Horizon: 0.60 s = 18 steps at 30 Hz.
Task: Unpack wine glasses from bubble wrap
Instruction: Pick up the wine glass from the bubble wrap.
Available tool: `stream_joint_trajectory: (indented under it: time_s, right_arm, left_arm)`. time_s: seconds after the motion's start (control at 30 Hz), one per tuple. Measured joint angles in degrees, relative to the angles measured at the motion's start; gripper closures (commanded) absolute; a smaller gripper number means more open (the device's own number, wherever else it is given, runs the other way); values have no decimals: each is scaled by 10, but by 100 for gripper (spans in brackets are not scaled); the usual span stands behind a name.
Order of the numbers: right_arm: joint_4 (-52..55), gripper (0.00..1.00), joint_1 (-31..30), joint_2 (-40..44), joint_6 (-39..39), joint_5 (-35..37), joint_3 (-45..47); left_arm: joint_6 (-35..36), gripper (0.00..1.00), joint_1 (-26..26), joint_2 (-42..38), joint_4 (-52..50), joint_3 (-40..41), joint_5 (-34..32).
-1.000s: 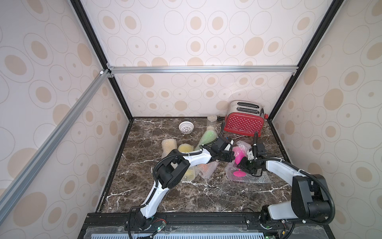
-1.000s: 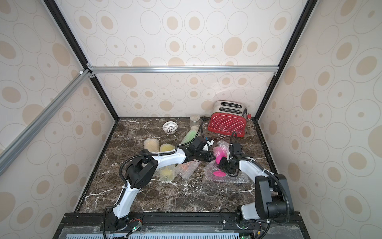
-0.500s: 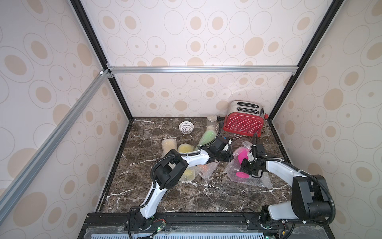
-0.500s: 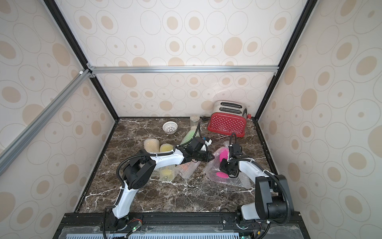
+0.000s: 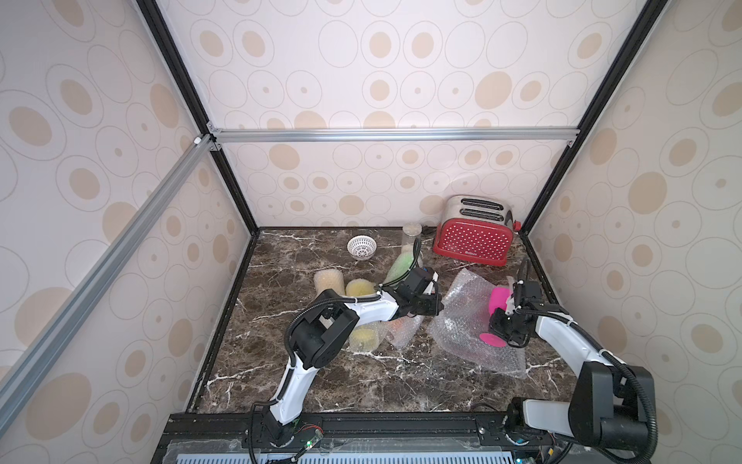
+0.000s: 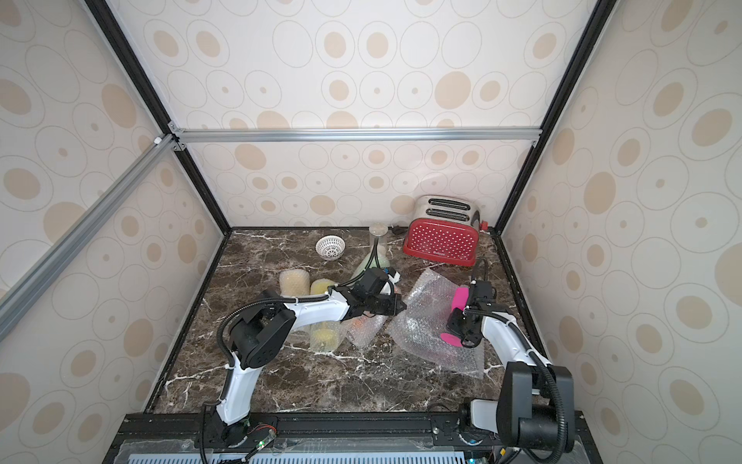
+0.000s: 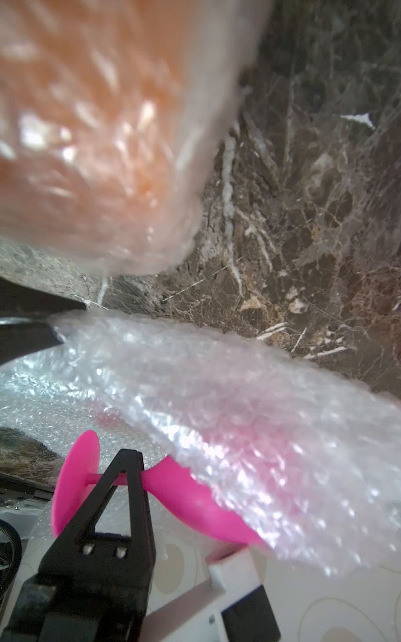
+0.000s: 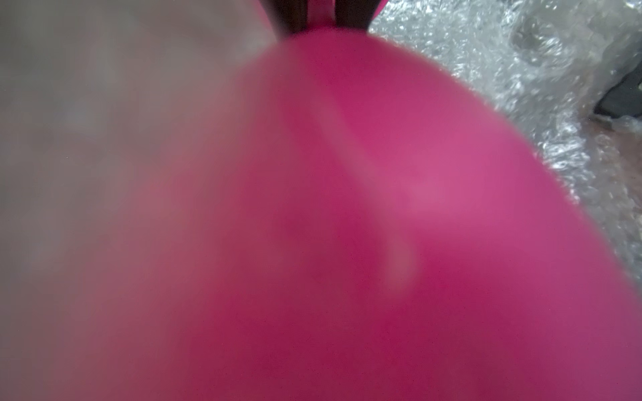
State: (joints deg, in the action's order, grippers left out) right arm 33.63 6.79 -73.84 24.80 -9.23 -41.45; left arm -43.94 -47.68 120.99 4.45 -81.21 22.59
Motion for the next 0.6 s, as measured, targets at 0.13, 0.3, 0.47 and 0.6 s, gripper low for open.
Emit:
stream_joint_trajectory:
  time_s: [0.13, 0.3, 0.47, 0.6]
  right_arm:
    - [7, 98, 27, 0, -9, -3, -1]
    - [10, 98, 42, -22, -12, -14, -37]
    - [-1, 97, 42, -32, -24, -57, -76]
    - [-10, 98, 42, -31, -41, -103, -95]
  left_arm:
    - [-17, 100, 0, -13, 17, 23, -4]
    - [-35, 99, 0, -30, 29, 52, -8]
    - [-49, 81, -10, -30, 39, 52, -6]
    - [-52, 68, -14, -30, 39, 51, 1]
